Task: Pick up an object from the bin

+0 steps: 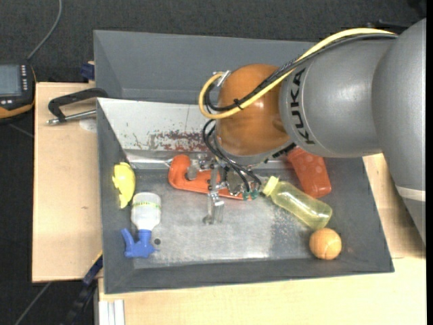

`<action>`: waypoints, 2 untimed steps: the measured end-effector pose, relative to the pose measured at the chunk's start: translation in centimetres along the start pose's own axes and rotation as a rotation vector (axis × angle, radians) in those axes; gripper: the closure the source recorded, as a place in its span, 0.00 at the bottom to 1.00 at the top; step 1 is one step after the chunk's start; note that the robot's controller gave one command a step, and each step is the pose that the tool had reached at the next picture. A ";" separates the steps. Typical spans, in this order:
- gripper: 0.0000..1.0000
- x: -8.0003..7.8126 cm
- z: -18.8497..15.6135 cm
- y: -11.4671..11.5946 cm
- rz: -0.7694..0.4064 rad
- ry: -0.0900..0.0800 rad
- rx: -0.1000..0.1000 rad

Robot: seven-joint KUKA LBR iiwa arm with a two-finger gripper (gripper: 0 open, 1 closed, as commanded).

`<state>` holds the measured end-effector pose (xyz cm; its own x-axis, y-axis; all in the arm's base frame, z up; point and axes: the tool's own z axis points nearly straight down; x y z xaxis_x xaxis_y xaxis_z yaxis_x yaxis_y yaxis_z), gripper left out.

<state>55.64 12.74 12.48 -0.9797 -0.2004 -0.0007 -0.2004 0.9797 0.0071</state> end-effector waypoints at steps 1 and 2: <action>0.00 -0.8 1.1 -3.8 0.244 -0.003 0.005; 0.00 -1.4 3.1 -5.4 -0.013 -0.003 0.002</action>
Offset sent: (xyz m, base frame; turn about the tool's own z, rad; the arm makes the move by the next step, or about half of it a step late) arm 0.0334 -0.0722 -0.0548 -0.2826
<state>58.04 7.76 9.39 -0.9770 -0.2131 -0.0038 -0.2131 0.9770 0.0051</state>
